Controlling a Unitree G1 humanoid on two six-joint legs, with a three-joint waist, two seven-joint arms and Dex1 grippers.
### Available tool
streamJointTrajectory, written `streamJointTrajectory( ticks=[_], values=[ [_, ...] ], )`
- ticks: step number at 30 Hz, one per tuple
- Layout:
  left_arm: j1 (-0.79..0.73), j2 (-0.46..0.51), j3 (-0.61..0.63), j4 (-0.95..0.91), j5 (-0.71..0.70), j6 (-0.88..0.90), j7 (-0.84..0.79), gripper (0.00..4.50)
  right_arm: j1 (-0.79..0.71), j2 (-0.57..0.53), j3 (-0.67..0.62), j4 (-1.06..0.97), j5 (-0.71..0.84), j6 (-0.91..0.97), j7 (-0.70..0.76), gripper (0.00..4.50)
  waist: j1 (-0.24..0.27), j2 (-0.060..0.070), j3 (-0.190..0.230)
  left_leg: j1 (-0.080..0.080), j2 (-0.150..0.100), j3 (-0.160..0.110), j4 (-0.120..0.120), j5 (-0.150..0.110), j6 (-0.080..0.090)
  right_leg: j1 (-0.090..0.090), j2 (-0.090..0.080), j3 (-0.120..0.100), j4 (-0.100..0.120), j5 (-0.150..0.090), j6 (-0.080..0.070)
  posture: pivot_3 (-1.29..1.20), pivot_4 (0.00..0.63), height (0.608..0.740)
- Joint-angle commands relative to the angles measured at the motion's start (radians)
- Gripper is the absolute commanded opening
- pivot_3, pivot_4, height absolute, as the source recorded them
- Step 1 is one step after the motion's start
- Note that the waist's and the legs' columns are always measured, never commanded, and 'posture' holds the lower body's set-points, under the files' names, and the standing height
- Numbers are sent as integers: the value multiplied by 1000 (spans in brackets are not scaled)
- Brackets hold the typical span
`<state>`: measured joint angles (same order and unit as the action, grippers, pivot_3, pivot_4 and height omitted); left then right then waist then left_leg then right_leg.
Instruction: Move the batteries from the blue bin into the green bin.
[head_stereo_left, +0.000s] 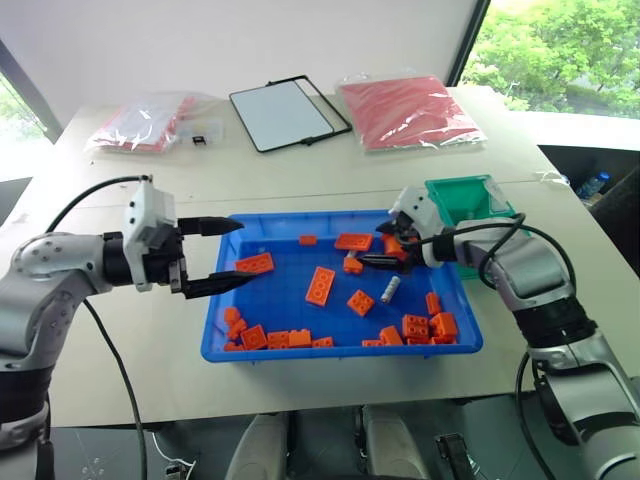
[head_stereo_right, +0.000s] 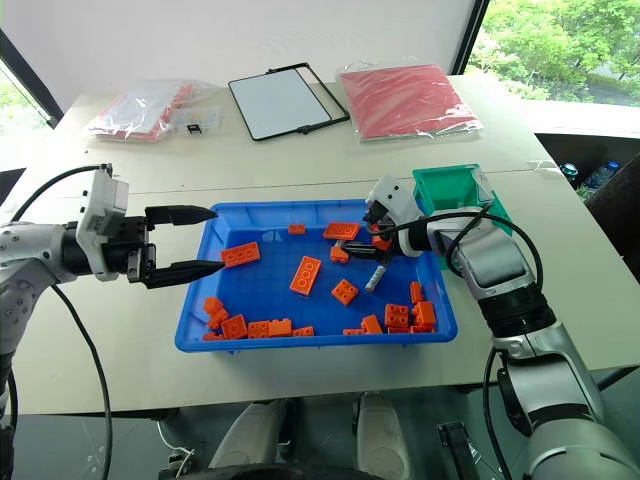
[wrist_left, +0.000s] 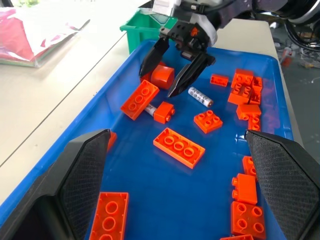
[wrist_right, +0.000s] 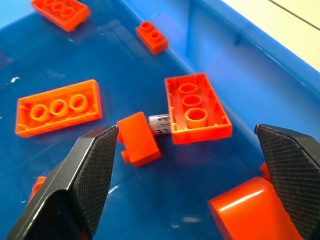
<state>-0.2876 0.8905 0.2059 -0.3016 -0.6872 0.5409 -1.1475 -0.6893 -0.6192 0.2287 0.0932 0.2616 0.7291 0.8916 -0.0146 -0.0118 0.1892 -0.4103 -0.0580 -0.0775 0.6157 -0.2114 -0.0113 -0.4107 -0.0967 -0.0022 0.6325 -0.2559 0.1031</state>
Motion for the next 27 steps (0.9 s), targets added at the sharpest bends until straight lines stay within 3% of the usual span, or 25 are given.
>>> streamJointTrajectory(
  ticks=[1,5,7,9,12,18,24,27],
  values=[
    [-2,10,32,-29,-16,-1,8,4500,-33,21,-3,17,-16,-37,6,4476,0,0,0,0,0,0,0,0,0,0,0,0,0,0,0,0,150,735],
    [-4,11,33,-27,-16,-2,7,4500,-51,54,1,60,-37,-56,3,4476,0,0,0,0,0,0,0,0,0,0,0,0,0,0,0,0,150,735],
    [-12,12,30,-22,-14,-4,7,4500,-54,67,0,77,-50,-73,-4,3959,0,0,0,0,0,0,0,0,0,0,0,0,0,0,0,0,150,735],
    [-18,12,28,-18,-12,-4,8,4500,-51,73,-3,80,-58,-78,-5,3173,0,0,0,0,0,0,0,0,0,0,0,0,0,0,0,0,150,735],
    [-26,11,25,-13,-10,-5,8,4500,-39,71,-5,53,-59,-71,5,1611,1,0,0,0,0,0,0,0,0,0,0,0,0,0,0,0,150,735],
    [-42,10,16,7,0,-13,1,4500,-34,143,4,-97,-13,-6,-8,1611,-6,0,0,0,0,0,0,0,0,0,1,0,1,0,0,0,150,735],
    [-58,3,2,18,10,-20,-4,4500,-45,344,123,-140,-39,61,-100,1611,-5,0,0,0,1,-1,-1,0,0,-2,1,0,3,0,0,0,150,735],
    [-66,0,-2,20,12,-21,-3,4500,-60,407,150,-74,-75,49,-145,2784,-4,0,0,0,0,-1,0,0,-1,-2,1,0,3,1,0,0,150,735]
  ],
)
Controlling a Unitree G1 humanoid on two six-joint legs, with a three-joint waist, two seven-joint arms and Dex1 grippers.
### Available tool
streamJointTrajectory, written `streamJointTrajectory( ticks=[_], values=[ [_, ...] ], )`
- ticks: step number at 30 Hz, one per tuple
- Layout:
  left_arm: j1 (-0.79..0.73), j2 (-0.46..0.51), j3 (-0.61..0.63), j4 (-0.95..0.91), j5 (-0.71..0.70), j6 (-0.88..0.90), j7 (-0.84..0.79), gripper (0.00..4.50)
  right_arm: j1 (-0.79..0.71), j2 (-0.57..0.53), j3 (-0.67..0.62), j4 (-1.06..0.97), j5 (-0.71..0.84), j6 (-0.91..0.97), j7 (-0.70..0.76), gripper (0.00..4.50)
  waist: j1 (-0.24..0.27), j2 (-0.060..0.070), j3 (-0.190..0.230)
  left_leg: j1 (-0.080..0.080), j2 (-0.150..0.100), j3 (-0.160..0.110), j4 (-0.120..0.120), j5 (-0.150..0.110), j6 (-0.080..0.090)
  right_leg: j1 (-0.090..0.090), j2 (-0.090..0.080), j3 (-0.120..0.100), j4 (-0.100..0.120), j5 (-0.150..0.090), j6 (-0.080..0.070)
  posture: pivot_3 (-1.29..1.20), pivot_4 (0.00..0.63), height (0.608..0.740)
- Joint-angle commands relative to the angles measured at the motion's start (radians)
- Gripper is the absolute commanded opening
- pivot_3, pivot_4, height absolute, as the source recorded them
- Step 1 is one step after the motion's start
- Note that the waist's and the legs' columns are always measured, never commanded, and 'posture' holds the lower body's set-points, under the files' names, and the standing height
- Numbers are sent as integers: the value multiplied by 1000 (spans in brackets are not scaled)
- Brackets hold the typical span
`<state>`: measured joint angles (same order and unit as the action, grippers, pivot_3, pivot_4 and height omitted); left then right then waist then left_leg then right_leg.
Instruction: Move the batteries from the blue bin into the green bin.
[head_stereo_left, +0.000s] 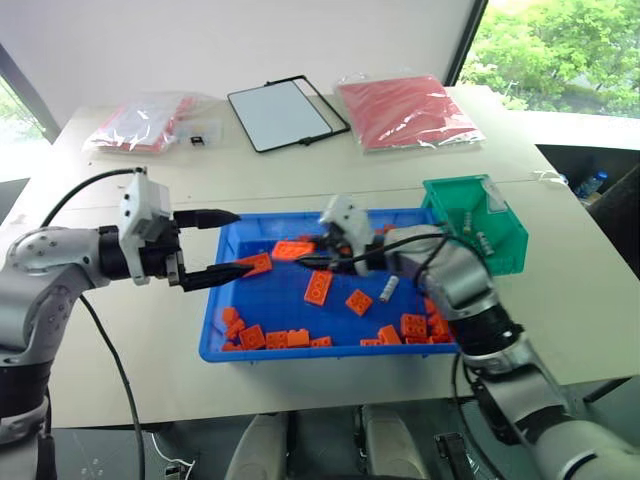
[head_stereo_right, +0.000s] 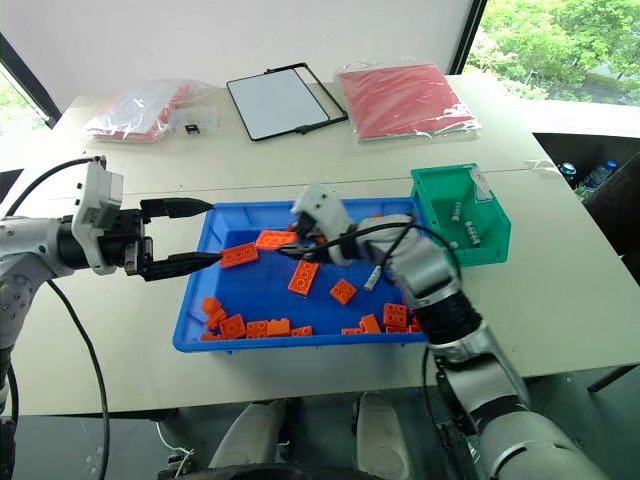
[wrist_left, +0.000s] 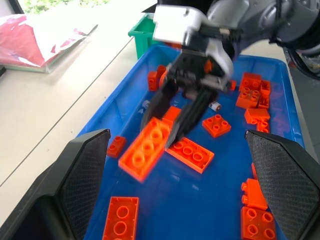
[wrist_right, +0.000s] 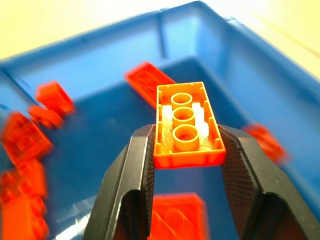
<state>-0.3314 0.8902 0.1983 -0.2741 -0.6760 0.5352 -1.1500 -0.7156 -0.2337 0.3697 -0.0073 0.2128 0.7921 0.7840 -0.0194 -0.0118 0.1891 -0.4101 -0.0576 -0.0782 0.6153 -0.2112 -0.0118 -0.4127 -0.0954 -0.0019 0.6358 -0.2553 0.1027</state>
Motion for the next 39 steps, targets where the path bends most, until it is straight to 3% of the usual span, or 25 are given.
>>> streamJointTrajectory(
  ticks=[1,3,5,9,12,15,22,25,31,39],
  values=[
    [-23,2,7,-8,0,-15,0,4500,-42,20,14,33,-40,-18,-45,3254,5,0,0,0,0,0,0,0,0,0,0,0,0,0,0,0,150,735],
    [-23,4,9,-10,-2,-13,2,4500,-68,-10,9,24,-61,-8,-53,4276,10,0,0,0,-1,0,0,0,-1,0,-1,0,0,0,0,0,150,735],
    [-17,4,13,-16,-4,-13,4,4500,-84,-53,-35,-34,-58,58,-74,4276,9,0,0,0,-2,-1,1,0,-1,1,-1,0,0,0,0,0,150,735],
    [-1,5,23,-29,-9,-11,10,4500,-49,-115,-201,-304,54,384,-117,4276,8,0,0,0,-2,-1,-1,0,-1,0,-1,0,0,0,0,0,150,735],
    [-3,2,13,-14,2,-22,6,4500,-12,-92,-321,-468,87,650,-189,4276,1,0,0,0,0,-2,-2,0,-1,-1,0,0,0,0,0,0,150,735],
    [-25,-10,-3,3,10,-27,11,4500,21,-16,-421,-539,73,802,-290,4276,1,0,0,0,1,-2,-2,0,-1,-2,0,0,1,0,0,0,150,735],
    [-79,-48,-47,32,34,-43,5,4500,-6,208,-605,-397,23,822,-531,4276,3,0,0,0,0,0,-1,1,-1,-2,0,0,2,1,-1,0,150,735],
    [-102,-53,-53,50,39,-45,0,4500,-38,236,-661,-297,-8,822,-590,4276,3,0,0,0,0,0,-1,1,-1,-3,0,0,5,1,-1,0,150,735],
    [-100,-58,-50,47,40,-51,3,4500,-46,245,-679,-178,-23,799,-635,4276,-1,0,0,0,-1,1,-1,1,-1,-5,0,1,7,1,-1,0,150,735],
    [-63,-61,-31,13,30,-47,26,4500,-47,277,-598,-125,4,745,-629,4276,-7,0,0,0,0,2,-1,1,-1,-7,0,2,11,1,-1,0,150,735]
  ],
)
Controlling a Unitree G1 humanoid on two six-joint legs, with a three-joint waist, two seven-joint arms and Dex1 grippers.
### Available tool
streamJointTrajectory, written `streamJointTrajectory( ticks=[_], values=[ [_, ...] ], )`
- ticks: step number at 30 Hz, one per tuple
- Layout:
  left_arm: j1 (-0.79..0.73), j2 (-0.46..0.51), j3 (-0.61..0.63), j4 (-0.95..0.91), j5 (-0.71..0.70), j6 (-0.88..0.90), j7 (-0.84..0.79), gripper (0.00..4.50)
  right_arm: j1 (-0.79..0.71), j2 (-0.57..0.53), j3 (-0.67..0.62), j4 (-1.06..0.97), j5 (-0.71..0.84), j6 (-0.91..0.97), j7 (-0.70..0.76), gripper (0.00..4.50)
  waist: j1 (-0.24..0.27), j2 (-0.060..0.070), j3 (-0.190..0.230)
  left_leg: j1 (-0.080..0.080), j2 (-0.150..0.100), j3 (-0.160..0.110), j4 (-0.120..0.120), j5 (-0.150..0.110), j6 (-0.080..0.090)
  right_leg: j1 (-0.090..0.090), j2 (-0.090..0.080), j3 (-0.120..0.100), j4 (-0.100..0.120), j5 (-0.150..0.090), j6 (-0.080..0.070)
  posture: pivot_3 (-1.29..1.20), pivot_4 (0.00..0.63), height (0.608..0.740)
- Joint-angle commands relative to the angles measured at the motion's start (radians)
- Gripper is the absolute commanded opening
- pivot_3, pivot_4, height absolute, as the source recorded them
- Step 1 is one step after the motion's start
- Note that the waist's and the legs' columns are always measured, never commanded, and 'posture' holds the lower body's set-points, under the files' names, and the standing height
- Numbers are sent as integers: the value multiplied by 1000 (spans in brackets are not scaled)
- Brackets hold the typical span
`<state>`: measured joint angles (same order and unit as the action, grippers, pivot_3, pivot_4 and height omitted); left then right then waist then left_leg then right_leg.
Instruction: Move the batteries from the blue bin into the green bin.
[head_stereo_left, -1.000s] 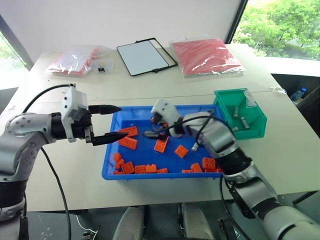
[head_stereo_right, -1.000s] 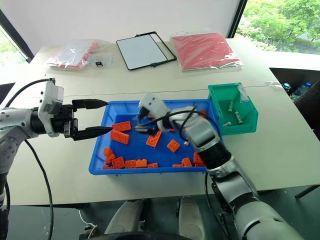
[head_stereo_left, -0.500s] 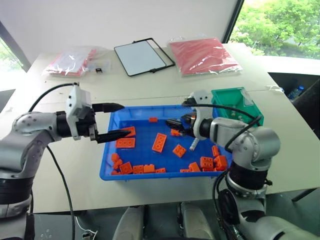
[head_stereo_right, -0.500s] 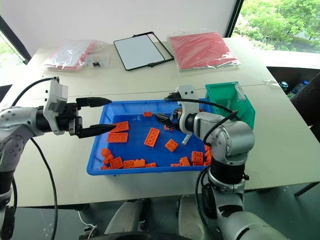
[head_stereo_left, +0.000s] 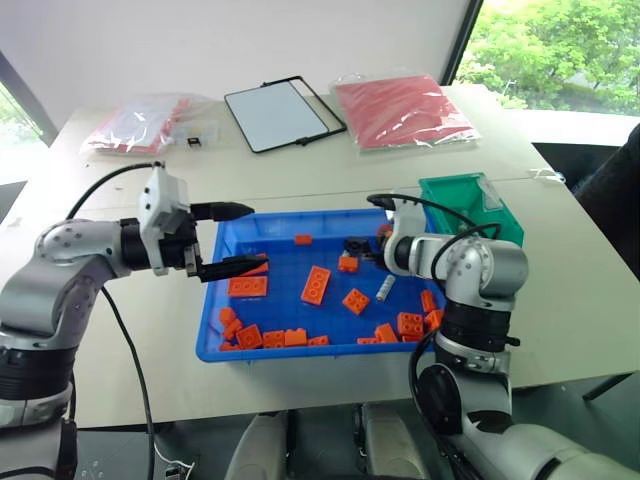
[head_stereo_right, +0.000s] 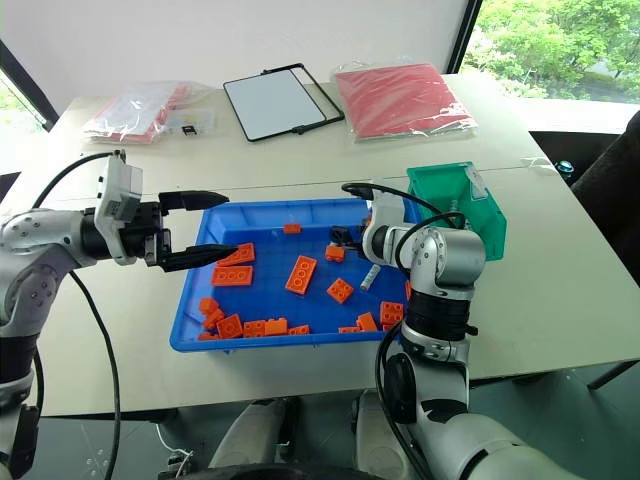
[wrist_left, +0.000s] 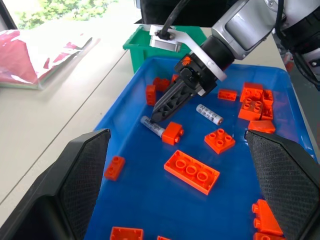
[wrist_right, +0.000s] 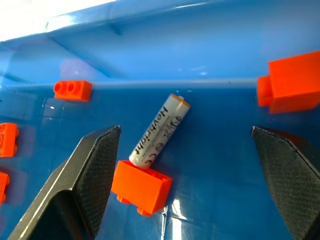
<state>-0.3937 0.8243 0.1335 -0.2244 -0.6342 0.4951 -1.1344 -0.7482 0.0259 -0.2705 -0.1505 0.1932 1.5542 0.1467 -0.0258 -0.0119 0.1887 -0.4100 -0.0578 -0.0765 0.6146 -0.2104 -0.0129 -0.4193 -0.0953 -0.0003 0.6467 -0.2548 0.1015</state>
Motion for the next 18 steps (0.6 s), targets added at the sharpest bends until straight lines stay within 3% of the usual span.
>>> streamJointTrajectory(
  ticks=[1,6,7,10,13,16,18],
  values=[
    [2,5,36,-38,-12,-8,13,4500,-14,15,55,30,24,-31,10,4276,-1,0,0,0,0,0,0,0,0,0,0,0,0,0,0,0,150,735],
    [16,7,46,-51,-19,-6,25,4500,-12,4,99,74,27,-79,15,4276,-12,0,0,0,0,0,0,0,0,0,0,0,0,0,0,0,150,735],
    [18,8,48,-52,-21,-6,27,4500,-11,2,108,84,28,-87,17,4041,-14,0,0,0,0,0,0,0,0,0,0,0,0,0,0,0,150,735],
    [18,7,48,-54,-24,-7,33,4500,0,-7,136,114,27,-118,25,3116,-16,0,0,0,0,0,0,0,0,0,0,0,0,0,0,0,150,735],
    [8,5,47,-48,-25,-7,39,4500,22,-10,155,118,25,-124,23,1427,-18,0,0,0,0,0,0,0,0,0,1,0,1,0,0,0,150,735],
    [-2,5,44,-36,-25,-8,38,4500,26,-5,159,103,33,-121,24,99,-18,0,0,0,0,0,0,0,0,0,1,0,1,0,0,0,150,735],
    [-9,3,40,-27,-21,-12,35,4500,19,-7,159,84,45,-117,30,103,-17,0,0,0,0,0,0,0,0,0,1,0,1,0,0,0,150,735]
  ],
)
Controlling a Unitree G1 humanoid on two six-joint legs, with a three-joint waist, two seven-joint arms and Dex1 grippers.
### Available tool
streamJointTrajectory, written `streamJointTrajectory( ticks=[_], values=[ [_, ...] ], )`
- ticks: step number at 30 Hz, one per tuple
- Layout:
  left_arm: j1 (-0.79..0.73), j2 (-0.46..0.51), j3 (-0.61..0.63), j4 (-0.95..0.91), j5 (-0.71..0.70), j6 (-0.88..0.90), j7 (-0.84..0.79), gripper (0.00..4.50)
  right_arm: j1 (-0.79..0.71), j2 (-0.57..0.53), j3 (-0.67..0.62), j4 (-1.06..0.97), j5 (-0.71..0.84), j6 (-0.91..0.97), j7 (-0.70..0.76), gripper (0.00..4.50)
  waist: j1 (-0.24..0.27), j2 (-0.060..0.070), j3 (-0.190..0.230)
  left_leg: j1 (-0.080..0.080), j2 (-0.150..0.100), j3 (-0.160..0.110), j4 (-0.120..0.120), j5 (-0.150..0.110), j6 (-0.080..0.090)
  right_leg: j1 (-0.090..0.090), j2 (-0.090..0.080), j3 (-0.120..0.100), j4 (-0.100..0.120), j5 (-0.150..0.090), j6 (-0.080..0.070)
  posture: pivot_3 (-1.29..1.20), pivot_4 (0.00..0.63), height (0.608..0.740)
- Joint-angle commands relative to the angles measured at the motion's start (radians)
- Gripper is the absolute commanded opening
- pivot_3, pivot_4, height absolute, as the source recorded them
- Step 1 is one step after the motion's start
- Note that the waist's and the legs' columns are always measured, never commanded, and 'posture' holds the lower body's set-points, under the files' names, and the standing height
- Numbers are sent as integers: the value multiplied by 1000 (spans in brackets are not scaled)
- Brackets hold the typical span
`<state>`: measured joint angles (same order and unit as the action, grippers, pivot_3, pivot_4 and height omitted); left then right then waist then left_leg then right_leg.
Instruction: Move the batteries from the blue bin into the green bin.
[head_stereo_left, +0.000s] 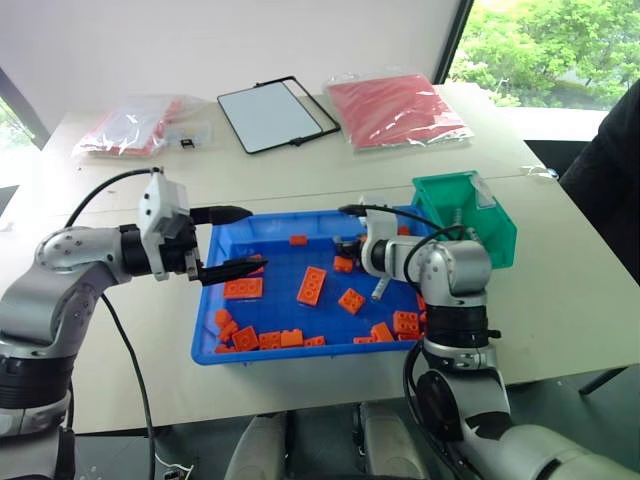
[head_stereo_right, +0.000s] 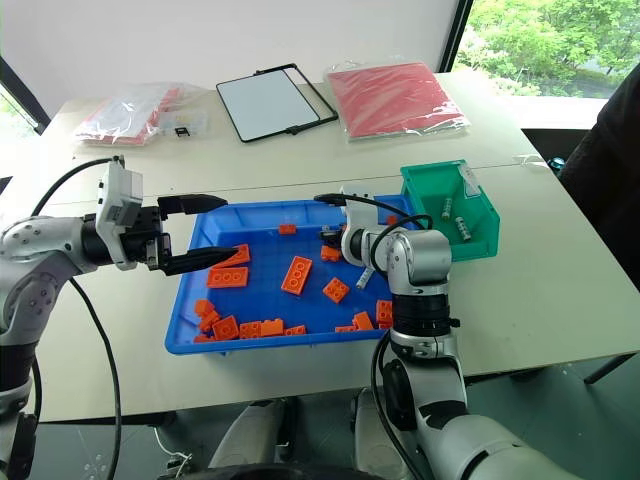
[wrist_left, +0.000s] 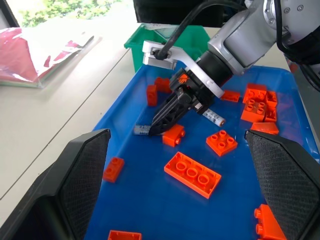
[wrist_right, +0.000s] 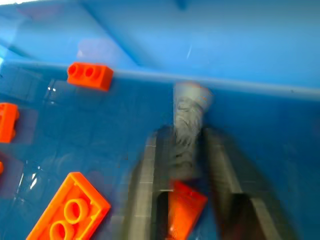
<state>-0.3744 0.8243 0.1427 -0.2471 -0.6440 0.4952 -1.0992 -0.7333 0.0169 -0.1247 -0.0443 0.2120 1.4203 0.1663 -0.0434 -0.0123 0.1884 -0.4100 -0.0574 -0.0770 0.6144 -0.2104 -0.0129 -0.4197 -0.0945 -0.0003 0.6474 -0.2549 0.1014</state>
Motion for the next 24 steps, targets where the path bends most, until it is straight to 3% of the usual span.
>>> streamJointTrajectory(
  ticks=[1,5,10,14,17,21,24],
  values=[
    [-31,2,28,-1,-10,-13,-2,4500,-1,-2,10,-37,35,21,18,103,1,0,0,0,0,0,0,0,0,0,0,0,0,0,0,0,150,735],
    [-47,-4,14,13,-4,-17,-11,4500,-55,-65,-70,-159,93,72,66,103,1,1,0,0,0,0,0,0,0,0,0,0,0,0,0,0,150,735],
    [-49,-5,11,24,-2,-21,-29,4500,-128,-300,-284,-304,192,184,162,103,19,1,1,-2,-1,0,1,0,0,-1,-1,0,-1,0,0,0,150,735],
    [-51,-6,9,45,5,-32,-46,4500,-27,-556,-316,-291,198,149,225,103,32,0,0,-2,-1,-1,0,0,0,1,-1,-1,-3,-1,0,0,150,735],
    [-62,-6,12,66,4,-31,-52,4500,44,-617,-331,-237,193,82,240,103,22,0,1,-2,0,1,0,0,1,1,-1,-1,-5,-1,1,0,150,735],
    [-79,-4,10,92,10,-36,-62,4500,67,-580,-351,-188,208,39,232,2071,6,0,1,-1,1,4,0,0,1,1,-1,1,-3,0,1,0,150,735],
    [-94,-3,8,107,14,-38,-67,4500,107,-618,-287,-184,176,-93,245,3482,6,0,1,-1,1,4,0,0,1,1,-1,1,-2,0,1,0,150,735]
  ],
)
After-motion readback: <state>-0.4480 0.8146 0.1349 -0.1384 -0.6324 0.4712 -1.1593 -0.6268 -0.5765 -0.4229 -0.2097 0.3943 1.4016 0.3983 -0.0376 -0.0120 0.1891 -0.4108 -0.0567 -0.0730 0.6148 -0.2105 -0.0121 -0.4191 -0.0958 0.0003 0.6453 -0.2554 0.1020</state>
